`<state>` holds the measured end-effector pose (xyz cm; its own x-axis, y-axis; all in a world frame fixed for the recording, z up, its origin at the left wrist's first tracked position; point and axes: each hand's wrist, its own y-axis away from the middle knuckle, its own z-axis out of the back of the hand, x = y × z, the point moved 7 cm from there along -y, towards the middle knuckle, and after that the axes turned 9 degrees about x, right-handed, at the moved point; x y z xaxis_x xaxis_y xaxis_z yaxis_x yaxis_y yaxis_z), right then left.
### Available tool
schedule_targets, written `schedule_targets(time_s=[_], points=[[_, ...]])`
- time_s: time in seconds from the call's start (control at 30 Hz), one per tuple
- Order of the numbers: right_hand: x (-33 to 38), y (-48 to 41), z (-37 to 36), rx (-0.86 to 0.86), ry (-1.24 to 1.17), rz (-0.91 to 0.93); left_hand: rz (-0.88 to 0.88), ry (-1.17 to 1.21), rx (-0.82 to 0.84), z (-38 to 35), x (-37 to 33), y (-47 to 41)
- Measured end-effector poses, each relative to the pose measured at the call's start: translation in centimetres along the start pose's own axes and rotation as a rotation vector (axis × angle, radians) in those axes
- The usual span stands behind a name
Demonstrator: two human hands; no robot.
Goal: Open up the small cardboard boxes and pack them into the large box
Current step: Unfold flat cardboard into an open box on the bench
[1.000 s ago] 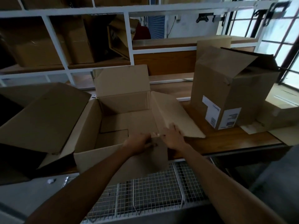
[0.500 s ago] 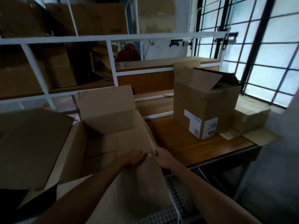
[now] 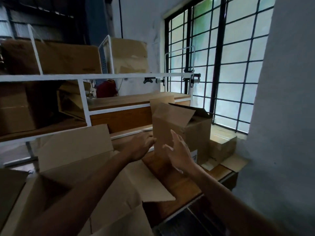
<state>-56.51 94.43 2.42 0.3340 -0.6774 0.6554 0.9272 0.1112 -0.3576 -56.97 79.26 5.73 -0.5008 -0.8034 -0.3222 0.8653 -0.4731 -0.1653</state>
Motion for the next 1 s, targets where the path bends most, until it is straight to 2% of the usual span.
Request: schedule_targets(time_s=[0.2,0.37,0.47,0.77,1.0], points=[[-3.4,-2.4,7.8,-0.112,0.081,0.007,-0.070,0.180,-0.110,1.4,-4.7,-7.0],[-9.3,-5.3,11.4,-0.078,0.070,-0.015,-0.033,0.302,-0.104,0.1,-8.5,-13.1],[-13.0,-7.3,13.7,-0.038,-0.045,-0.018,0.016,0.290,-0.148,-0.8,-9.7,-17.0],[-21.9,-14.1,18.3,-0.054,-0.036,0.021,0.157,0.226,-0.289,-4.7,-7.2,-27.2],[-23.5,-20.5,15.3,0.116,-0.046,0.105,0.300,0.135,-0.429,-7.1,-6.1,-31.5]])
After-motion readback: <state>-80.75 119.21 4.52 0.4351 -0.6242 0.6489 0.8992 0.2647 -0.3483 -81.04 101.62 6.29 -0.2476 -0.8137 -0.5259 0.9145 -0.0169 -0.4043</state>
